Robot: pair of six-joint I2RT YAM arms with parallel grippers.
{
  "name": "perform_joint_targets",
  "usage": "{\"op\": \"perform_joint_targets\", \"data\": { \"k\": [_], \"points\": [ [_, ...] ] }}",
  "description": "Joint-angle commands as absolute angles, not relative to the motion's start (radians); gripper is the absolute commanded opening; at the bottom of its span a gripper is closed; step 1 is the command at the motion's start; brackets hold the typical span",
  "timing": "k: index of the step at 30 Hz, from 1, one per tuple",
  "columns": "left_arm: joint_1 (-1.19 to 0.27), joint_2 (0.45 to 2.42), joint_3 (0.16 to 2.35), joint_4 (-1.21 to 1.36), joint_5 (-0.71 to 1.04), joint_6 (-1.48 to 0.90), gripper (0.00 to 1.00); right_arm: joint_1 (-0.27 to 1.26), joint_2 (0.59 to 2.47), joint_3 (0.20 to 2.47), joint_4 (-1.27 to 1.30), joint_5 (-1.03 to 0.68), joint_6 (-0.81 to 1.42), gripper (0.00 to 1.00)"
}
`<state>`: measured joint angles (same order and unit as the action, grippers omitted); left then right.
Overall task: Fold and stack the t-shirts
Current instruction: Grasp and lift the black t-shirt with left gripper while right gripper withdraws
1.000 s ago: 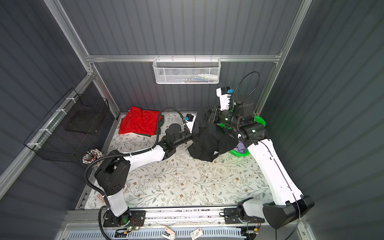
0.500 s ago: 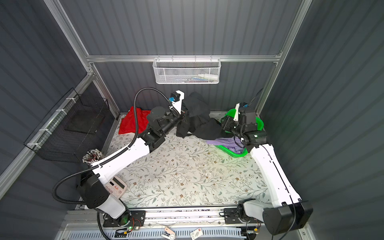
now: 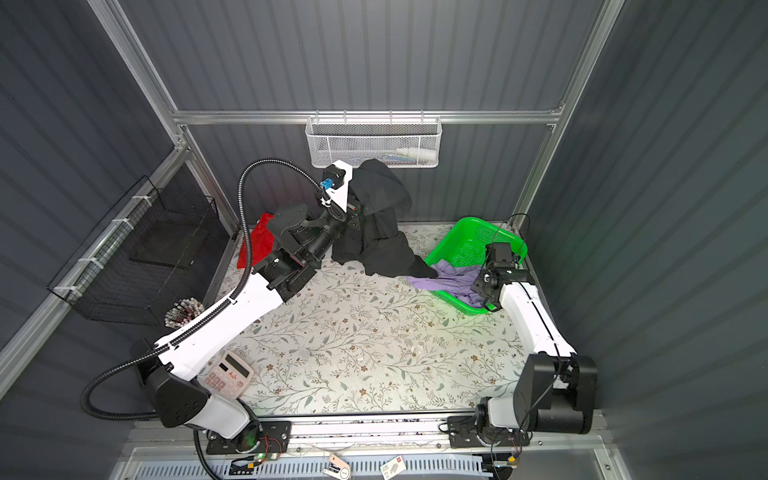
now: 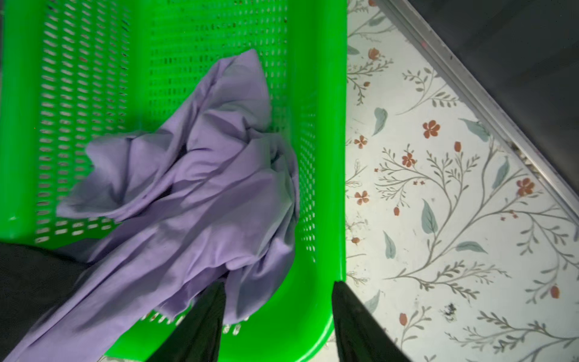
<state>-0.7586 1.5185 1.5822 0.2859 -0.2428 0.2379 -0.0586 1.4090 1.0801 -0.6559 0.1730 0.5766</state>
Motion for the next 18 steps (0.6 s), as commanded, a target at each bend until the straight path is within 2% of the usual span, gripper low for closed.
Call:
{"op": "perform_joint_targets", "data": {
  "k": [1, 5, 11, 16, 18],
  "points": [
    [-0.725, 1.394, 1.556, 0.330, -0.361, 0.274, 0.00, -0.082, 1.458, 1.072, -0.653, 0.202, 0.569, 0.53],
    [-0.700, 1.348, 1.590, 0.233, -0.407, 0.263, 0.00, -0.110, 1.514, 1.077, -0.629, 0.220, 0.560, 0.47],
    [-0.694, 1.302, 1.564, 0.241, -0.479, 0.305, 0.00, -0.137, 1.624, 1.147, -0.623, 0.249, 0.496, 0.39],
    [-0.691, 1.294, 1.527, 0.222, -0.461, 0.282, 0.00, -0.150, 1.708, 1.232, -0.613, 0.334, 0.379, 0.25],
    [-0.691, 1.303, 1.529, 0.198, -0.458, 0.268, 0.00, -0.150, 1.735, 1.269, -0.608, 0.370, 0.294, 0.23]
  ]
}}
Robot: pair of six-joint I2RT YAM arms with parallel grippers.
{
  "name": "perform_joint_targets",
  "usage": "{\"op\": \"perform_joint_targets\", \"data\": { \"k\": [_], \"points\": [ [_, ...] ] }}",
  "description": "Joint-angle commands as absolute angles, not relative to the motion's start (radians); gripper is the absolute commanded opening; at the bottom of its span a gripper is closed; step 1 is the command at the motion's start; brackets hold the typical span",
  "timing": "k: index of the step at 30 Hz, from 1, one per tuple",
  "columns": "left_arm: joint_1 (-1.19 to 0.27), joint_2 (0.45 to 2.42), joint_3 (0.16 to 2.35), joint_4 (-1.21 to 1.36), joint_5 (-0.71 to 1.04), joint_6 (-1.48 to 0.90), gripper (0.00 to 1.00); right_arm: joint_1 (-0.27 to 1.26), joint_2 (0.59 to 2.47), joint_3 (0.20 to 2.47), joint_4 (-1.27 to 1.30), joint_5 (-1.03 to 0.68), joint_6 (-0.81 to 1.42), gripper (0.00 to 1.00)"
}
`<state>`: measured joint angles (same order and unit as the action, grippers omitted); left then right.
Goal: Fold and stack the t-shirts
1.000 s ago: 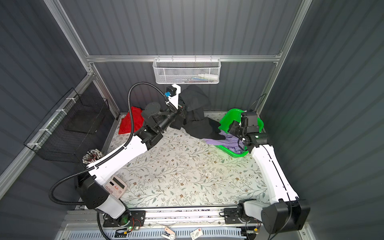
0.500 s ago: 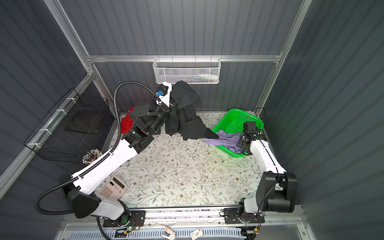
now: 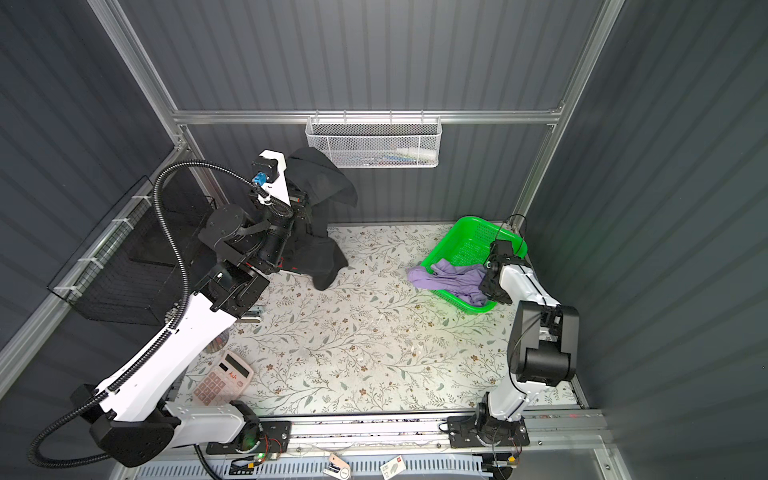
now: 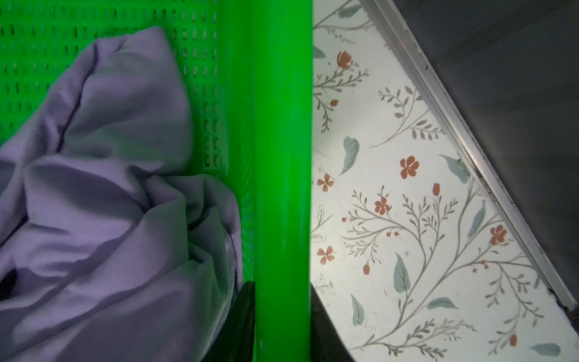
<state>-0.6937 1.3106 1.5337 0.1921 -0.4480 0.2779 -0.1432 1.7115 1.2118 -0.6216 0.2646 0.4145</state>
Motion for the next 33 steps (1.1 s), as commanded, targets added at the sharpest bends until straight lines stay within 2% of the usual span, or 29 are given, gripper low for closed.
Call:
{"op": "perform_joint_targets", "data": {
  "k": [1, 7, 8, 9, 10, 11, 12, 14, 16, 21, 24, 26, 30, 33],
  "points": [
    [-0.690, 1.307, 1.531, 0.185, -0.456, 0.258, 0.00, -0.151, 1.754, 1.293, -0.608, 0.380, 0.247, 0.23],
    [-0.690, 1.316, 1.517, 0.175, -0.437, 0.219, 0.00, -0.172, 1.871, 1.424, -0.608, 0.415, 0.085, 0.12],
    [-0.690, 1.315, 1.511, 0.172, -0.434, 0.214, 0.00, -0.173, 1.883, 1.434, -0.602, 0.410, 0.061, 0.13],
    [-0.690, 1.313, 1.505, 0.169, -0.431, 0.210, 0.00, -0.172, 1.892, 1.444, -0.599, 0.413, 0.042, 0.19],
    [-0.690, 1.311, 1.501, 0.161, -0.426, 0.203, 0.00, -0.172, 1.903, 1.459, -0.604, 0.432, 0.034, 0.32],
    [-0.690, 1.310, 1.500, 0.149, -0.421, 0.197, 0.00, -0.173, 1.913, 1.484, -0.624, 0.461, 0.038, 0.54],
    [-0.690, 1.310, 1.498, 0.139, -0.418, 0.194, 0.00, -0.172, 1.917, 1.510, -0.651, 0.471, 0.047, 0.58],
    [-0.690, 1.307, 1.496, 0.113, -0.416, 0.188, 0.00, -0.169, 1.896, 1.539, -0.683, 0.435, 0.072, 0.59],
    [-0.693, 1.303, 1.487, 0.110, -0.433, 0.190, 0.00, -0.156, 1.841, 1.535, -0.674, 0.367, 0.120, 0.71],
    [-0.693, 1.302, 1.467, 0.124, -0.498, 0.220, 0.00, -0.079, 1.741, 1.534, -0.665, 0.105, 0.295, 0.79],
    [-0.693, 1.299, 1.393, 0.211, -0.519, 0.193, 0.00, -0.012, 1.764, 1.554, -0.653, -0.012, 0.392, 0.80],
    [-0.693, 1.293, 1.348, 0.260, -0.455, 0.140, 0.00, 0.008, 1.806, 1.582, -0.644, -0.096, 0.444, 0.82],
    [-0.693, 1.324, 1.361, 0.224, -0.345, 0.099, 0.00, 0.051, 1.933, 1.707, -0.702, -0.081, 0.492, 0.80],
    [-0.693, 1.348, 1.375, 0.164, -0.371, 0.082, 0.00, 0.074, 2.007, 1.774, -0.727, -0.033, 0.505, 0.80]
  ]
}}
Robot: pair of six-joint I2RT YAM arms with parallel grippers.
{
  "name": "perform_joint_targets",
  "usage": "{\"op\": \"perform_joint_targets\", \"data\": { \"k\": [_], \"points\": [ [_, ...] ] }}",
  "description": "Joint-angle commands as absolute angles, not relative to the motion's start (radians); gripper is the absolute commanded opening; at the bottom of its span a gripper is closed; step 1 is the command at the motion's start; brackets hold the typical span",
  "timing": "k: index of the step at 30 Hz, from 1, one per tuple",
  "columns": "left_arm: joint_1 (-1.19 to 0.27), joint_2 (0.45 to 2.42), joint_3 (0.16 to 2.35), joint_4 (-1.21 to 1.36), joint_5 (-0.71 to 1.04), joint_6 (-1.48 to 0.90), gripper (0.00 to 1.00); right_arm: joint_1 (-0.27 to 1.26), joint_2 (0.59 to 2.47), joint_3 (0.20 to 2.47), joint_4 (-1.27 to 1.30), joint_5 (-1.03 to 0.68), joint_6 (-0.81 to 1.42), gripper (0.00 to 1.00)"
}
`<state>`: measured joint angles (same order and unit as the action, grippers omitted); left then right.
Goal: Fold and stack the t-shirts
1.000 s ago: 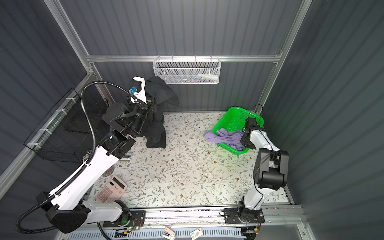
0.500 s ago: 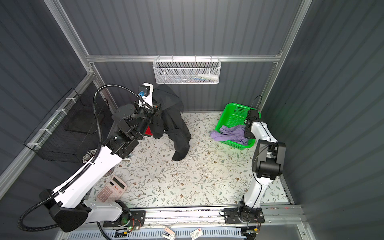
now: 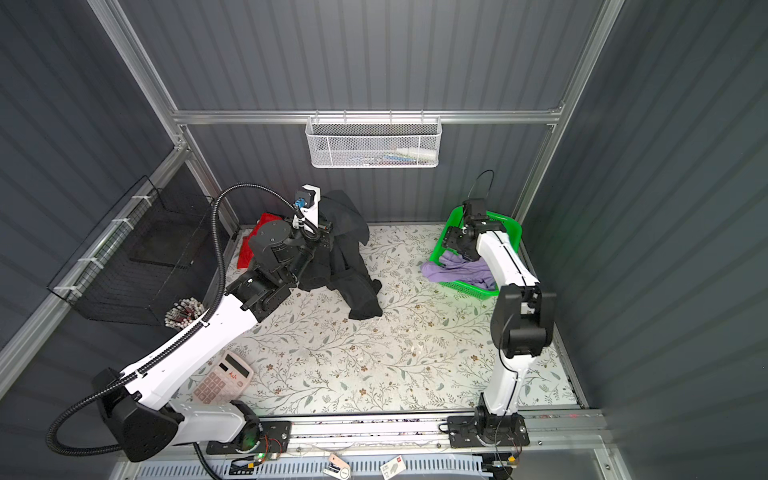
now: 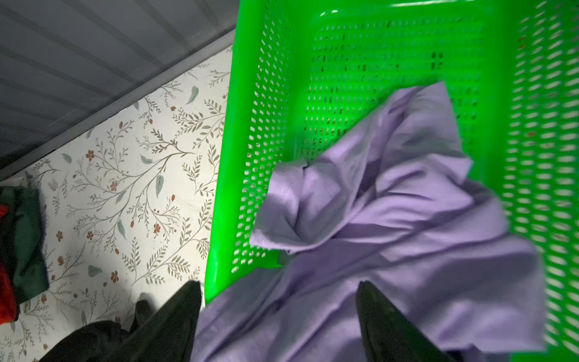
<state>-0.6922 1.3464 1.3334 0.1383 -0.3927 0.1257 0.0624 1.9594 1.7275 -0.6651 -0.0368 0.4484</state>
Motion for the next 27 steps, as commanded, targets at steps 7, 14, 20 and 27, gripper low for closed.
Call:
{"op": "perform_joint_targets", "data": {
  "k": [7, 14, 20, 27],
  "points": [
    [-0.692, 1.347, 1.249, 0.025, -0.460, -0.035, 0.25, 0.100, 2.130, 1.878, -0.709, -0.080, 0.498, 0.76],
    [-0.692, 1.315, 1.095, -0.009, -0.426, -0.186, 0.41, 0.118, 2.240, 1.999, -0.789, -0.058, 0.467, 0.72],
    [-0.692, 1.337, 1.071, -0.070, -0.437, -0.233, 0.57, 0.139, 2.237, 1.993, -0.795, -0.059, 0.435, 0.71],
    [-0.692, 1.359, 1.069, -0.086, -0.440, -0.259, 0.61, 0.139, 2.260, 1.978, -0.842, -0.049, 0.393, 0.48]
  ]
}}
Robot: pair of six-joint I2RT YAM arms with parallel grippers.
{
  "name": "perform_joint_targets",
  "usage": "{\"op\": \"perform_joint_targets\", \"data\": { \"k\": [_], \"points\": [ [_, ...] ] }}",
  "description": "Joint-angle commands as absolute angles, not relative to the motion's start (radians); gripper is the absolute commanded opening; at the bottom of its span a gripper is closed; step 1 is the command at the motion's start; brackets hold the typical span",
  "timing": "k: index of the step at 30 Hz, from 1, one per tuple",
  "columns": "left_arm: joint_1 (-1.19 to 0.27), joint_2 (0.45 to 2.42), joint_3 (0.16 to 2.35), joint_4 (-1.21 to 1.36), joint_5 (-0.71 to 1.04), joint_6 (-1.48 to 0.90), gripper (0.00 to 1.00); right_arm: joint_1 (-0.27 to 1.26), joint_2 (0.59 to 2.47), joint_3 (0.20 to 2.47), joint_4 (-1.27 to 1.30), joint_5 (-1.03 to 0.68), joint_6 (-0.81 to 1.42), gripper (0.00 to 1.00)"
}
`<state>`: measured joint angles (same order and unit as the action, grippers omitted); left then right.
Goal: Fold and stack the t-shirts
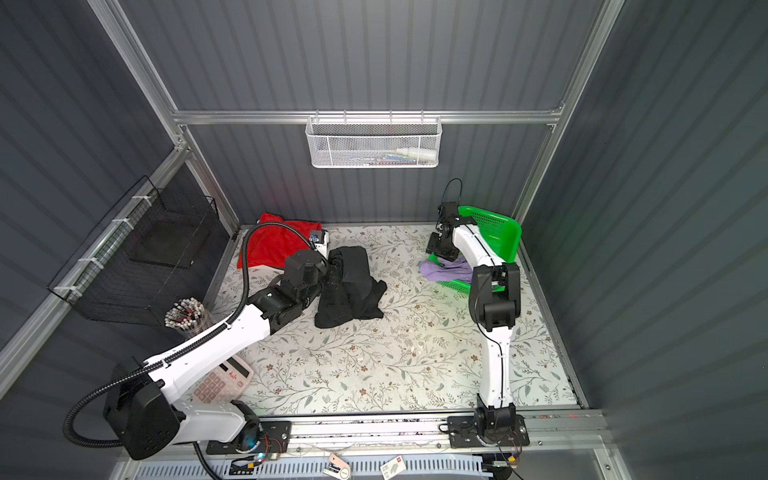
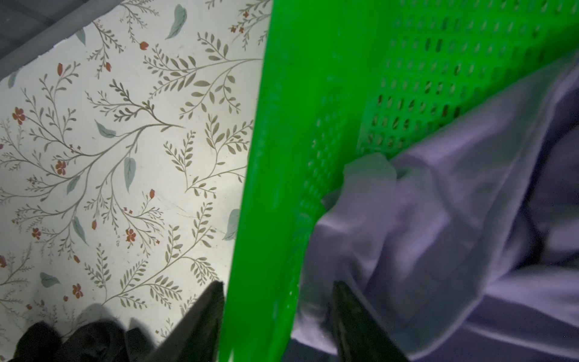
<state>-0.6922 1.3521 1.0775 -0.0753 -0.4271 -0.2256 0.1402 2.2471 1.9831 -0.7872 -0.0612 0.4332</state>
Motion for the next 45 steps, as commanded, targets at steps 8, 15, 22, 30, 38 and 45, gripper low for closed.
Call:
{"op": "perform_joint_targets", "data": {
  "k": [8, 15, 22, 30, 38, 45],
  "points": [
    [-0.692, 1.377, 1.069, -0.077, -0.446, -0.265, 0.66, 0.135, 2.217, 1.926, -0.924, 0.005, 0.269, 0.21],
    [-0.692, 1.409, 1.087, -0.066, -0.430, -0.264, 0.68, 0.118, 2.135, 1.775, -0.923, 0.054, 0.231, 0.19],
    [-0.692, 1.432, 1.102, -0.075, -0.413, -0.259, 0.69, 0.090, 2.137, 1.759, -0.954, 0.143, 0.088, 0.22],
    [-0.691, 1.434, 1.099, -0.078, -0.409, -0.250, 0.70, 0.043, 2.154, 1.762, -0.938, 0.159, -0.024, 0.24],
    [-0.692, 1.449, 1.130, -0.105, -0.399, -0.232, 0.70, 0.019, 2.191, 1.810, -0.911, 0.165, -0.054, 0.27],
    [-0.691, 1.433, 1.118, -0.115, -0.430, -0.235, 0.72, 0.030, 2.065, 1.726, -0.854, 0.079, -0.035, 0.99]
  ]
}}
